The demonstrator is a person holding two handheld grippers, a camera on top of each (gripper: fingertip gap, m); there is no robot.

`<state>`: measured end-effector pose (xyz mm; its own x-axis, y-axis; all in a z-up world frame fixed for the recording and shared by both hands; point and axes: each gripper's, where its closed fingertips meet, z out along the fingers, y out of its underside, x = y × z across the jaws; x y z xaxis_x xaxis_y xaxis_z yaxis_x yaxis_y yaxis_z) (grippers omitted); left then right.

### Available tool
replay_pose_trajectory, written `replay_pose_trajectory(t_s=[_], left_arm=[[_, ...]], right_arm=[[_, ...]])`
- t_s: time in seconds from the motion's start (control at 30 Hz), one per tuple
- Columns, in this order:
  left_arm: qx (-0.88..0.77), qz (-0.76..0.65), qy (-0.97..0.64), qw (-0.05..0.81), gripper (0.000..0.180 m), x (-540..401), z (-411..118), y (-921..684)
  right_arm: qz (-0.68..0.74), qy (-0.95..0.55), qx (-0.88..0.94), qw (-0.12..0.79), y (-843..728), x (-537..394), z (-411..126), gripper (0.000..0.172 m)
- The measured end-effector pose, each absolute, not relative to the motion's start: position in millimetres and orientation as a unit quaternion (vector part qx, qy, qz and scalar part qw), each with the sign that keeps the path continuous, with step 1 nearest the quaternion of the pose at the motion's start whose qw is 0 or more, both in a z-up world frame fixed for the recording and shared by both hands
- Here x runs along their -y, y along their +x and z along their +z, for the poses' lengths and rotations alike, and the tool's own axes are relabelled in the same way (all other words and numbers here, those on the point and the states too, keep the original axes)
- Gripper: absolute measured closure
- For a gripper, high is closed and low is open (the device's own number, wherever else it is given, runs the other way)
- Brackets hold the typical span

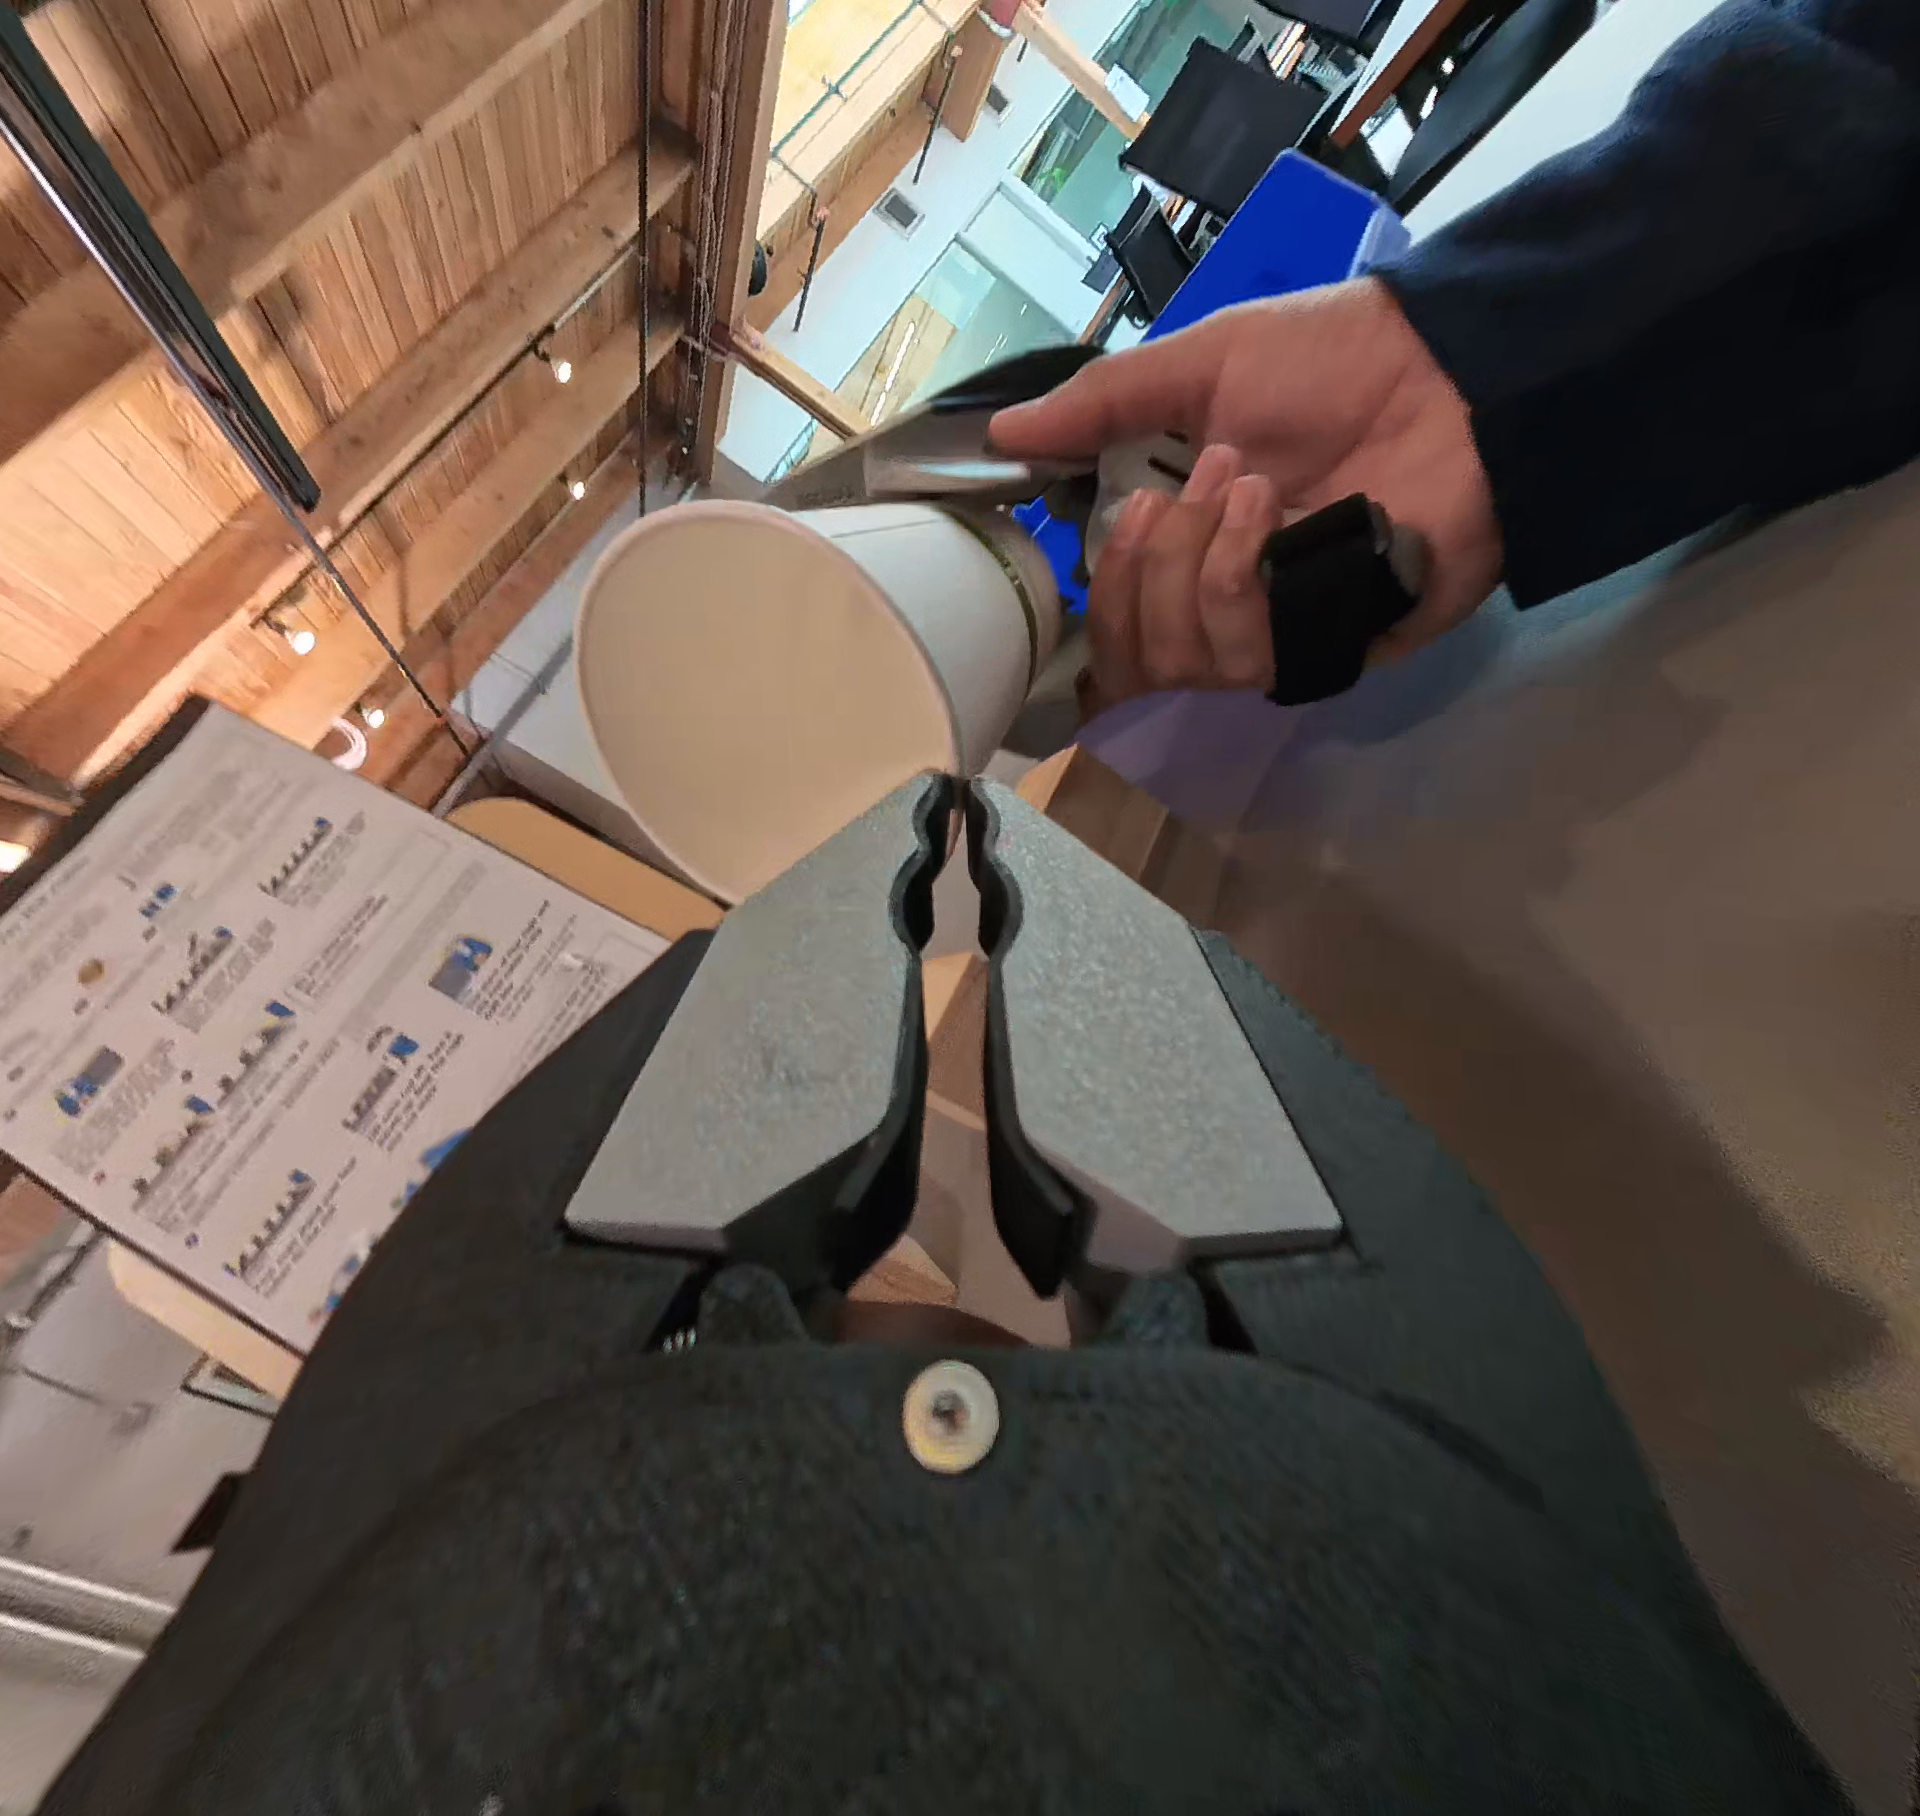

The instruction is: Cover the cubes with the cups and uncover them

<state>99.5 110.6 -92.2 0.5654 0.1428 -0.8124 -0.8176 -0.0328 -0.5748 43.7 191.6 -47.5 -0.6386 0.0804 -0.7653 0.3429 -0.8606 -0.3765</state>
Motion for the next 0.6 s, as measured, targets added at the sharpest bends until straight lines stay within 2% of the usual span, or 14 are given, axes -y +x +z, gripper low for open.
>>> replay_pose_trajectory(t_s=[0.1,0.37,0.6], left_arm=[[-0.230,0.343,-0.633,0.656,0.179,-103,-91,80],[-0.109,0.216,-0.662,0.709,0.179,-86,-79,35],[-0.085,0.168,-0.645,0.740,0.179,-84,-61,35]], right_arm=[[-0.857,0.430,-0.280,0.052,42,-186,-52,0.094],[-0.829,0.434,-0.349,0.059,40,-158,-61,0.093],[-0.814,0.436,-0.379,0.065,40,-146,-67,0.091]])
